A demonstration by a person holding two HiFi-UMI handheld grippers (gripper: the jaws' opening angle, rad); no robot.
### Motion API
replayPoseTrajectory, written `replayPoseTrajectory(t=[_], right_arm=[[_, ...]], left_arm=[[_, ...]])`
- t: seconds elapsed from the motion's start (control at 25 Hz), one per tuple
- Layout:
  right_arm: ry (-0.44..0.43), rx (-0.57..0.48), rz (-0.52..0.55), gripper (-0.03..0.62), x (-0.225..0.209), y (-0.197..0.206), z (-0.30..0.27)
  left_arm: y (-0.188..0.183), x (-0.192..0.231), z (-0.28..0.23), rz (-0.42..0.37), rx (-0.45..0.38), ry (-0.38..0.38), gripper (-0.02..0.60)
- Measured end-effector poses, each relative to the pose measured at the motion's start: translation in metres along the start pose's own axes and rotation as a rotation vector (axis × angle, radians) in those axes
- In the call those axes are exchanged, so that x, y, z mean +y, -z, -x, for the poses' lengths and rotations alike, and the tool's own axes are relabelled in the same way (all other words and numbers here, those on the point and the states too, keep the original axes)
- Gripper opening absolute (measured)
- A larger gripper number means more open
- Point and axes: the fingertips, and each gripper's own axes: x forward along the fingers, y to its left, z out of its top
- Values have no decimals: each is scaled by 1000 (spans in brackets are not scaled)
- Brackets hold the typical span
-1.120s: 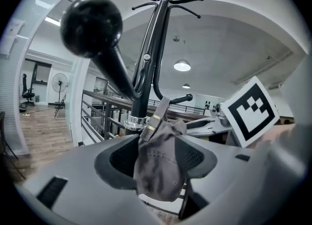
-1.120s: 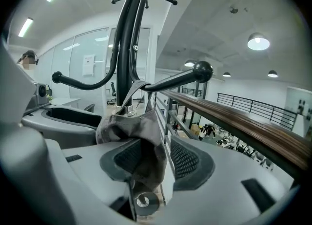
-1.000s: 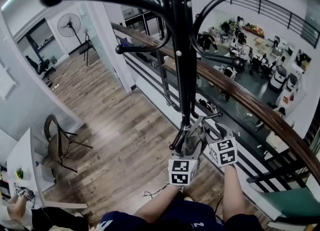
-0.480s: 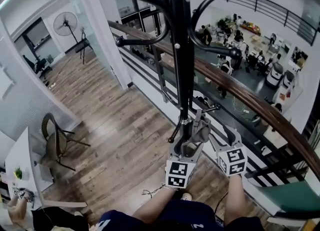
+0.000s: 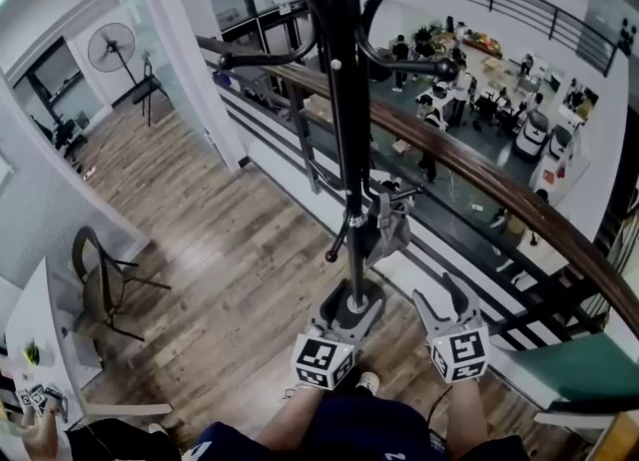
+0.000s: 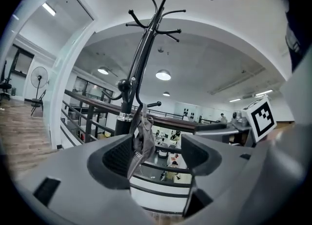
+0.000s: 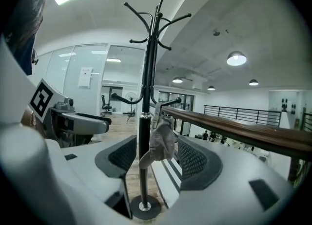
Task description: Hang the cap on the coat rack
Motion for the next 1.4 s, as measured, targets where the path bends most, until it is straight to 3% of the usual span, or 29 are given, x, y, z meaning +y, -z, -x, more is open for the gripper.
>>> replayPoseTrajectory(t=[0.28, 0.68, 0.8, 1.04, 1.24, 1.4], right_arm=[[86, 62, -75, 270, 2, 48, 30], [40, 48, 4, 256, 22, 41, 27], [31, 20, 33, 173, 27, 31, 26], [55, -17, 18, 9, 23, 21, 27], [42, -89, -22, 8, 27, 14, 34], [58, -72, 17, 8, 27, 13, 35]], left_arm=[[22, 13, 34, 23, -6, -23, 299], [10, -4, 36, -47, -44, -13, 297], [0, -6, 41, -78, -86, -22, 232], [-3, -5, 40, -87, -90, -31, 15], [-4, -4, 42, -94, -100, -53, 3], [-6, -8, 42, -98, -101, -41, 3]])
